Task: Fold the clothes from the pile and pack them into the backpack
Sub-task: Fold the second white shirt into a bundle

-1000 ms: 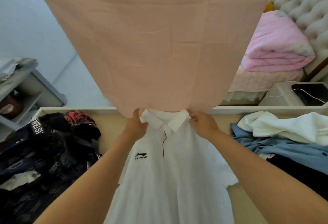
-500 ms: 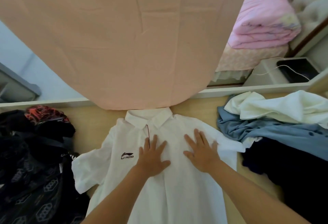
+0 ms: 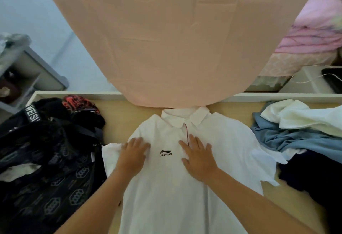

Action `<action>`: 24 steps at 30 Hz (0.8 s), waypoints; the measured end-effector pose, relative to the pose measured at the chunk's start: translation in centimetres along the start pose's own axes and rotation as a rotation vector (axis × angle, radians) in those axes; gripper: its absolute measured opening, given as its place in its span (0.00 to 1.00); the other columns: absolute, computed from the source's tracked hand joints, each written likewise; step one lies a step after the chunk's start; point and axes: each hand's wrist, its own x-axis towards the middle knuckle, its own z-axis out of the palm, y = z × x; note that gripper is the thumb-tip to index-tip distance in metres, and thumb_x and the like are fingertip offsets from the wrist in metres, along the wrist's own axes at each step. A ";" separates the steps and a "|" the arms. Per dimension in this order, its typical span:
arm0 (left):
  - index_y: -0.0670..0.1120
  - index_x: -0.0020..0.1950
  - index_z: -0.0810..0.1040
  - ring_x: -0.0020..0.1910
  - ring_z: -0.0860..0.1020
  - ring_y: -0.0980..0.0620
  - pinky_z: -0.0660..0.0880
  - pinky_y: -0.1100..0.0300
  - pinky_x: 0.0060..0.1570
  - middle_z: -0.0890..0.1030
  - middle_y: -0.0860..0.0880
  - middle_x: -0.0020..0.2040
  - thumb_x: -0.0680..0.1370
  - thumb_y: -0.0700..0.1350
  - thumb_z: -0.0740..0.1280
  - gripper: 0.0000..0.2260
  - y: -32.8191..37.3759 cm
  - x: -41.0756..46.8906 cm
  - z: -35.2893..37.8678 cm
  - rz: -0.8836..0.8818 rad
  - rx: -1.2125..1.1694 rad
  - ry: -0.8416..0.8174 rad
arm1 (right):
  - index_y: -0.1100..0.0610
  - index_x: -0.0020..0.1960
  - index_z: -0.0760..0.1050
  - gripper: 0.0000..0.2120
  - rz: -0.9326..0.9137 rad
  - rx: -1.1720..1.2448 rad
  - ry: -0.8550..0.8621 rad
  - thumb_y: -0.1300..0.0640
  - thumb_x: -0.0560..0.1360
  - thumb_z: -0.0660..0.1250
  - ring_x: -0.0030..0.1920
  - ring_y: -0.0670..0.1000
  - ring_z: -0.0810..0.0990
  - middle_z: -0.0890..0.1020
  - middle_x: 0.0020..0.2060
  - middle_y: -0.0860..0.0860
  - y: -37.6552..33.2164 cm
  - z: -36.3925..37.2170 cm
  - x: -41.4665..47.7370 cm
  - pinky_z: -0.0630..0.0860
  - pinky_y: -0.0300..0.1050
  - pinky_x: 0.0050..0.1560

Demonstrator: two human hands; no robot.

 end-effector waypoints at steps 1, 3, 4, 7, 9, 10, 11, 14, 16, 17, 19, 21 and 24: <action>0.55 0.74 0.65 0.72 0.67 0.40 0.66 0.43 0.65 0.64 0.45 0.76 0.75 0.50 0.70 0.29 -0.9 -0.6 0.6 0.034 0.045 -0.110 | 0.44 0.79 0.50 0.33 0.033 0.009 -0.073 0.40 0.78 0.56 0.79 0.60 0.51 0.47 0.80 0.57 -0.8 0.8 0.0 0.56 0.71 0.67; 0.57 0.80 0.48 0.77 0.55 0.41 0.55 0.43 0.71 0.47 0.48 0.81 0.81 0.59 0.57 0.30 -2.1 -1.4 1.4 -0.033 0.148 -0.205 | 0.42 0.80 0.38 0.35 0.063 -0.012 -0.136 0.35 0.79 0.50 0.79 0.57 0.36 0.33 0.79 0.53 -1.2 1.8 0.4 0.44 0.72 0.70; 0.57 0.80 0.45 0.76 0.56 0.39 0.53 0.43 0.71 0.45 0.48 0.81 0.81 0.61 0.52 0.30 -2.5 -1.4 1.2 -0.106 0.197 -0.193 | 0.42 0.79 0.37 0.36 0.044 -0.031 -0.139 0.34 0.79 0.50 0.79 0.55 0.34 0.31 0.78 0.52 -1.1 1.7 0.7 0.42 0.72 0.71; 0.56 0.79 0.50 0.71 0.61 0.37 0.53 0.42 0.70 0.55 0.43 0.78 0.81 0.61 0.47 0.27 -2.4 -0.7 -0.6 -0.271 0.260 -0.232 | 0.43 0.80 0.37 0.36 -0.045 -0.041 -0.191 0.34 0.79 0.51 0.79 0.53 0.34 0.33 0.78 0.51 -0.7 0.2 2.4 0.41 0.69 0.73; 0.51 0.73 0.64 0.70 0.62 0.39 0.55 0.43 0.68 0.65 0.43 0.73 0.80 0.59 0.50 0.24 -1.4 0.1 -1.7 -0.287 0.259 -0.178 | 0.43 0.81 0.41 0.35 -0.075 0.063 -0.221 0.37 0.80 0.54 0.79 0.52 0.36 0.36 0.79 0.51 -0.4 -1.0 3.4 0.41 0.65 0.75; 0.49 0.68 0.70 0.69 0.63 0.41 0.57 0.44 0.66 0.67 0.43 0.71 0.80 0.58 0.52 0.22 -0.6 0.4 -2.0 -0.267 0.246 -0.089 | 0.44 0.81 0.45 0.34 -0.082 0.132 -0.197 0.40 0.81 0.56 0.79 0.51 0.38 0.39 0.80 0.52 -0.3 -1.3 3.6 0.42 0.62 0.76; 0.47 0.65 0.73 0.67 0.65 0.41 0.59 0.45 0.64 0.69 0.43 0.69 0.79 0.57 0.56 0.20 0.4 0.5 -2.0 -0.223 0.217 0.004 | 0.45 0.80 0.50 0.31 -0.081 0.172 -0.133 0.43 0.81 0.58 0.80 0.52 0.41 0.43 0.81 0.52 -0.4 -1.4 3.4 0.44 0.60 0.77; 0.50 0.70 0.68 0.66 0.68 0.42 0.64 0.46 0.60 0.68 0.45 0.71 0.76 0.62 0.60 0.26 3.4 -0.5 -0.6 -0.059 0.011 0.056 | 0.45 0.76 0.62 0.26 0.076 0.057 0.141 0.48 0.78 0.59 0.78 0.57 0.54 0.56 0.79 0.55 -0.9 -0.3 0.9 0.57 0.64 0.71; 0.57 0.79 0.51 0.77 0.52 0.40 0.57 0.41 0.69 0.50 0.46 0.80 0.74 0.70 0.58 0.37 4.6 -1.2 1.0 -0.062 -0.079 -0.133 | 0.43 0.79 0.52 0.30 0.218 0.051 0.062 0.42 0.79 0.55 0.79 0.57 0.48 0.48 0.80 0.56 -0.7 1.1 -0.9 0.54 0.70 0.70; 0.59 0.79 0.43 0.78 0.42 0.40 0.51 0.37 0.71 0.40 0.48 0.80 0.73 0.72 0.57 0.41 4.6 -1.3 1.8 -0.065 -0.066 -0.211 | 0.42 0.80 0.44 0.33 0.240 0.044 -0.022 0.38 0.79 0.51 0.79 0.57 0.41 0.40 0.80 0.55 -0.3 2.0 -1.4 0.49 0.72 0.70; 0.61 0.77 0.34 0.77 0.33 0.41 0.45 0.34 0.72 0.30 0.50 0.78 0.71 0.74 0.57 0.45 4.1 -0.9 2.5 -0.049 -0.037 -0.264 | 0.40 0.78 0.33 0.36 0.202 -0.004 -0.097 0.32 0.76 0.45 0.78 0.54 0.30 0.29 0.77 0.52 1.1 2.9 -1.5 0.41 0.75 0.69; 0.62 0.77 0.35 0.77 0.33 0.42 0.44 0.35 0.73 0.30 0.52 0.78 0.72 0.72 0.60 0.44 3.6 -0.1 2.0 -0.031 -0.056 -0.267 | 0.38 0.77 0.30 0.37 0.167 -0.005 -0.130 0.30 0.76 0.46 0.76 0.53 0.27 0.25 0.75 0.50 2.4 2.6 -0.7 0.38 0.76 0.69; 0.61 0.79 0.45 0.79 0.42 0.46 0.48 0.42 0.75 0.40 0.52 0.80 0.76 0.65 0.61 0.37 3.2 0.2 0.8 -0.049 -0.094 -0.226 | 0.38 0.77 0.31 0.37 0.147 -0.003 -0.195 0.31 0.78 0.49 0.76 0.54 0.26 0.25 0.75 0.51 2.9 1.6 0.3 0.38 0.76 0.69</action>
